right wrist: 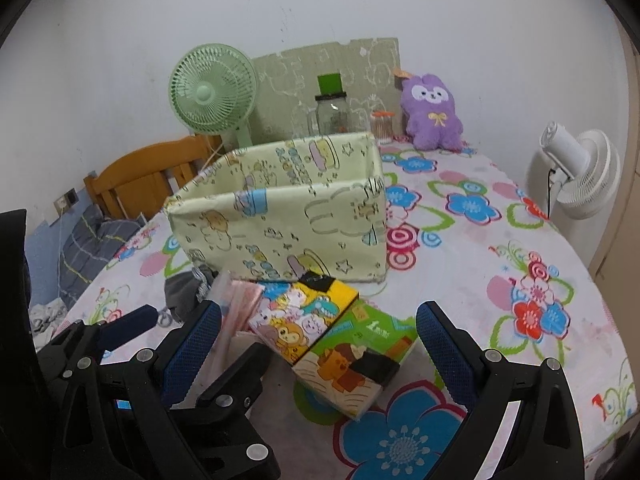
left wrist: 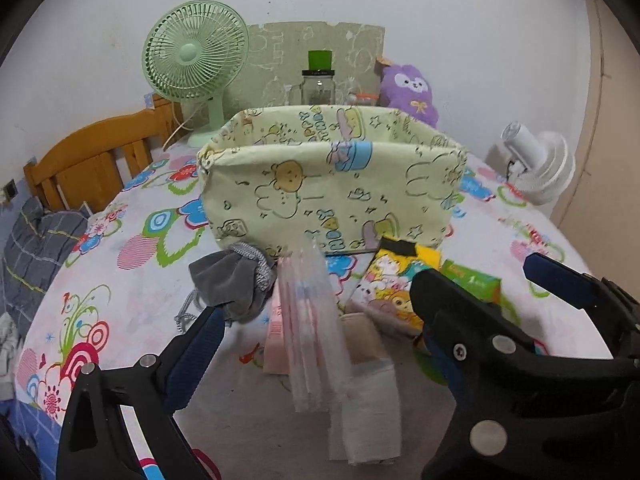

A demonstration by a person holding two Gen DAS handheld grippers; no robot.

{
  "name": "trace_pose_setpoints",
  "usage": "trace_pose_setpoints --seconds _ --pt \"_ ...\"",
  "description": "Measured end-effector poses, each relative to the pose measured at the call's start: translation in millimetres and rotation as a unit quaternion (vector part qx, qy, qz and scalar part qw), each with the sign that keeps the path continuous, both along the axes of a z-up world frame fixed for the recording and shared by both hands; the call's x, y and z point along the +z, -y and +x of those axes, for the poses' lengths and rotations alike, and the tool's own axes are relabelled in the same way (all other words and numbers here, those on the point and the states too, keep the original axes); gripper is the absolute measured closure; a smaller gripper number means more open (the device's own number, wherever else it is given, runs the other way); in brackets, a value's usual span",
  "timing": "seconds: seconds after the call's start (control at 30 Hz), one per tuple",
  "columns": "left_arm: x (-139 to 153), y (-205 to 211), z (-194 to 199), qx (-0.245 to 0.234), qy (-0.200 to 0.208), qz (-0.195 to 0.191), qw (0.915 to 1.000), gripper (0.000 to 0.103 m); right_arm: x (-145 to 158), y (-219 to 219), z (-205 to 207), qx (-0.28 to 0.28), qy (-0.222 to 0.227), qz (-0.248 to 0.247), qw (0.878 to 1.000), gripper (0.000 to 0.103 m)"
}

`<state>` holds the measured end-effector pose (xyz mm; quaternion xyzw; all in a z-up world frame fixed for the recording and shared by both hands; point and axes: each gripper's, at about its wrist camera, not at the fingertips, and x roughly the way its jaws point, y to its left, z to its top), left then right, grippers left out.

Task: Organize soft objects
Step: 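Grasp the clear plastic bag with the left tool while the right tool grasps a yellow snack packet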

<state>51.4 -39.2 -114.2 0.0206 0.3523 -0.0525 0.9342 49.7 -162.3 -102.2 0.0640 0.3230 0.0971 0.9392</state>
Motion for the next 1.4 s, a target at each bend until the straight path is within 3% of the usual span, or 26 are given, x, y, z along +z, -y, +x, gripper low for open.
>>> trace_pose_setpoints --seconds 0.1,0.3,0.37,0.57,0.67,0.83,1.07,1.4 --pt "-5.7 -2.2 2.8 0.006 -0.012 0.003 0.9999 0.011 -6.7 1.0 3.7 -0.001 -0.011 0.002 1.000 0.004" --pt "-16.2 -13.1 11.8 0.033 -0.042 -0.017 0.9984 0.041 -15.2 4.9 11.2 -0.010 -0.026 0.004 1.000 0.004" --pt "-17.0 -15.4 12.5 0.040 -0.042 -0.019 0.9981 0.057 -17.2 6.4 14.4 -0.012 -0.031 0.006 0.999 0.004" --pt "-15.3 -15.9 13.0 0.044 -0.038 -0.010 0.9983 0.069 -21.7 8.5 21.8 -0.014 -0.040 0.010 0.999 0.004" --pt "-13.5 -16.9 13.7 0.041 -0.036 -0.011 0.9985 0.071 -22.8 7.3 25.6 -0.013 -0.042 0.008 0.999 0.004" --pt "-13.5 -31.1 17.1 0.033 -0.043 -0.078 0.9955 0.072 -17.8 1.6 33.4 -0.004 -0.039 0.010 0.999 0.004" --pt "-10.3 -21.8 20.1 0.048 -0.033 -0.009 0.9983 0.074 -19.7 -12.0 46.9 0.012 -0.051 -0.010 0.999 0.004" --pt "-16.0 -16.4 25.6 0.040 -0.042 0.011 0.9983 0.074 -29.3 -26.7 61.1 0.025 -0.072 -0.034 0.997 0.005"
